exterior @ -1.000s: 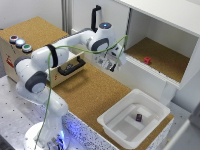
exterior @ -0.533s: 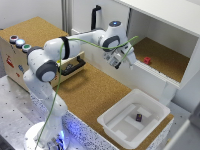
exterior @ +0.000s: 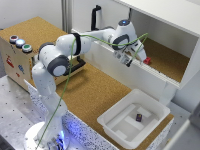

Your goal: Pick up the pink block

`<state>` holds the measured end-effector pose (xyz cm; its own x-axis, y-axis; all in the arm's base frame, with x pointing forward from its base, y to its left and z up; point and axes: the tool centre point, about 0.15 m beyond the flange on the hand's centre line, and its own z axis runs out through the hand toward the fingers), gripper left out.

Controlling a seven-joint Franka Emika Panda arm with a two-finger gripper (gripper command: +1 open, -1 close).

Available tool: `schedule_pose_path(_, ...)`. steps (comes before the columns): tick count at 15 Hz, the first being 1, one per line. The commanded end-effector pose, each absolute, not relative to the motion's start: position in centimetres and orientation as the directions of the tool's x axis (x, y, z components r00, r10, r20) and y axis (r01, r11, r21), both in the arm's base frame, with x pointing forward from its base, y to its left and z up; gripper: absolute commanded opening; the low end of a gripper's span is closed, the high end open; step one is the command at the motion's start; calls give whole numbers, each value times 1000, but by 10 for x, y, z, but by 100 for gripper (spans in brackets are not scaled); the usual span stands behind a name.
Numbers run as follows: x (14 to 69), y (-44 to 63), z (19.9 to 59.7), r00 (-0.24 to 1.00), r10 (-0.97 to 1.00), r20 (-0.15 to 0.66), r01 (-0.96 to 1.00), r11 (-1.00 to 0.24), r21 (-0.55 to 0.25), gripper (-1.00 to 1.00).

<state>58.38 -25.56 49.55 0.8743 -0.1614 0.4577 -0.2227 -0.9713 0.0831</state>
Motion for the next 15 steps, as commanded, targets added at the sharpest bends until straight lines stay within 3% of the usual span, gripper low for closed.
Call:
schedule_pose_path(1,624,-302,498,928,-67,368,-53,-997,-48,100)
schedule_pose_path(15,680,-263,469,932,-1,362,11,-999,-32,100)
